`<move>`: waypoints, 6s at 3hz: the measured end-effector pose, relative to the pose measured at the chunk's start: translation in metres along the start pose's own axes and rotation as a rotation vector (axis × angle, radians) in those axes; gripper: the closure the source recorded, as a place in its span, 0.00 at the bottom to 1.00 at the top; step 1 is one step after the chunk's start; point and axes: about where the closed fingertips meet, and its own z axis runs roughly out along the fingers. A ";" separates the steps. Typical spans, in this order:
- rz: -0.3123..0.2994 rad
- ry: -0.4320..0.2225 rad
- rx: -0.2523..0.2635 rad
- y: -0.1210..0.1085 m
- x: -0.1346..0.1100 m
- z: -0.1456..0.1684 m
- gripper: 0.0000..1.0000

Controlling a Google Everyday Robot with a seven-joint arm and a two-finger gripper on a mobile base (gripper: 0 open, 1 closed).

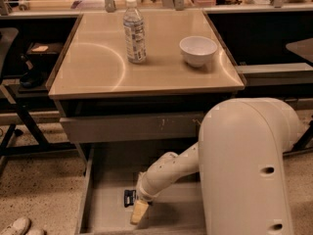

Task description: Pick rxbar blueberry from middle drawer and place on counter

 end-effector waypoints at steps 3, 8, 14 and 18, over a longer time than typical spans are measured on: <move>-0.041 0.029 0.021 -0.007 0.026 0.027 0.00; -0.033 0.025 0.005 -0.002 0.030 0.037 0.87; 0.009 -0.015 -0.009 0.002 0.018 0.019 1.00; 0.124 -0.227 -0.087 -0.039 -0.021 -0.110 1.00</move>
Offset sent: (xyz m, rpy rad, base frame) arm 0.0040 -0.0161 -0.0443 -0.0492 -0.0530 0.0250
